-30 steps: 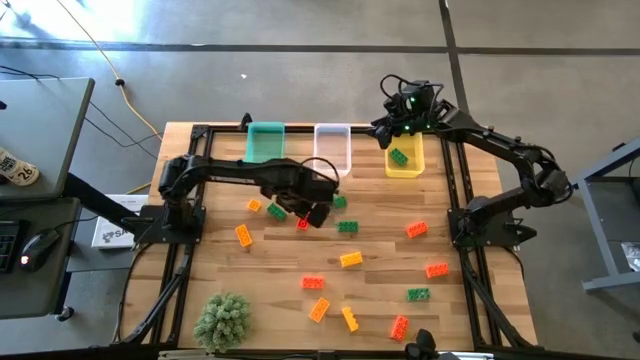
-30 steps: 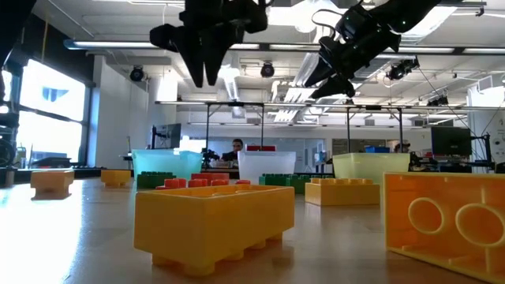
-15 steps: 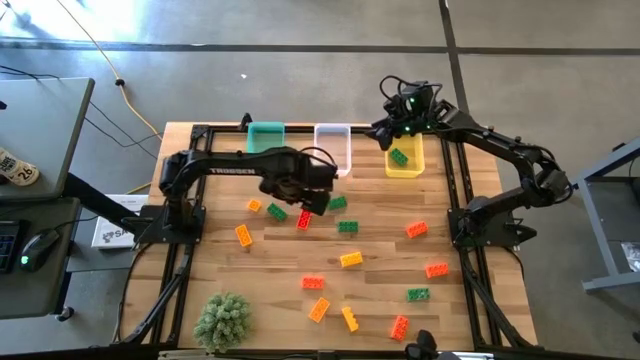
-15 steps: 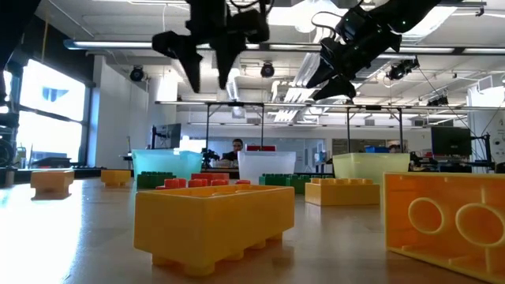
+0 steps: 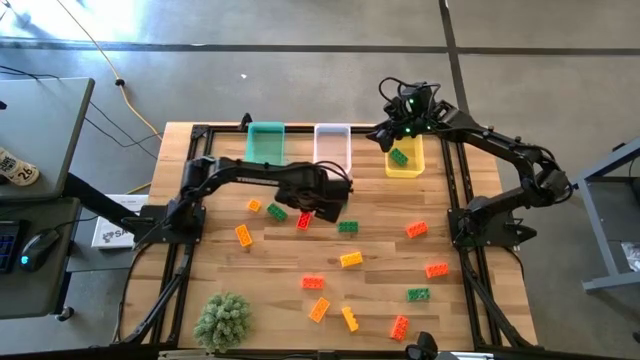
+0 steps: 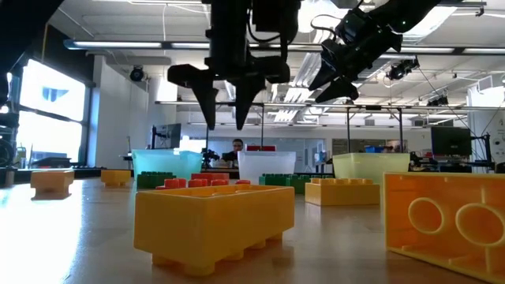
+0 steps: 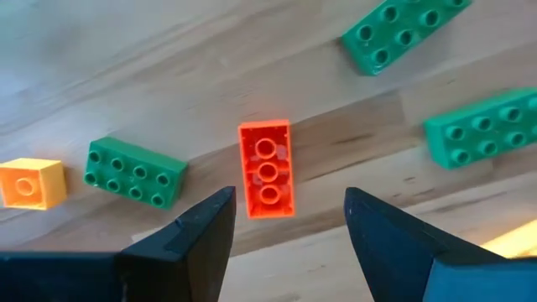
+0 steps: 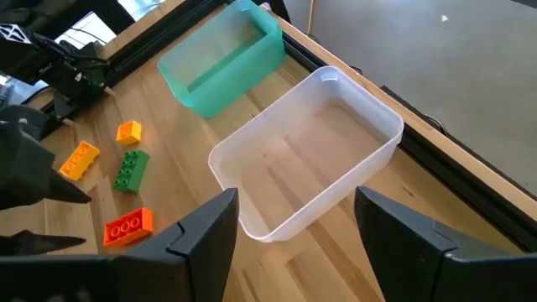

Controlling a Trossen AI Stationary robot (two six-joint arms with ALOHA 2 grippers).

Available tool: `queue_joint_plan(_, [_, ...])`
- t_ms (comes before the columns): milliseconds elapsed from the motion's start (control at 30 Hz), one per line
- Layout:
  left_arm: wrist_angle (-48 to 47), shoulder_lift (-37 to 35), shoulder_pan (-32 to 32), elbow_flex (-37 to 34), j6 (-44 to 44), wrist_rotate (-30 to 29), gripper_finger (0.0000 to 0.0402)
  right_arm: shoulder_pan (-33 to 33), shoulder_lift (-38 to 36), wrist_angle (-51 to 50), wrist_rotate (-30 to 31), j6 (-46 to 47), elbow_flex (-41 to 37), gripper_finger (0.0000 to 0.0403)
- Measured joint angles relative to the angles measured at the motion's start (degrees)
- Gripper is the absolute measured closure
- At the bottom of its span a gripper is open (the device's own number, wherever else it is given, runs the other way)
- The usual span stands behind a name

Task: Sort & place blocks by color
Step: Put the orange game piece into the blue bin

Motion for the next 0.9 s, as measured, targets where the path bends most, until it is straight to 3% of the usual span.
queue_joint_plan(467, [0.4, 6.2, 0.4, 0.0, 0.9, 0.8, 0.019, 0.0, 0.0, -0.8, 0.0, -0.7, 0.0, 0.0176])
queue_joint_plan(900, [0.1, 7.1, 0.9, 0.0, 0.9, 1.3, 0.019, 0.0, 0.0, -1.3, 0.0, -1.0, 0.0, 0.0176])
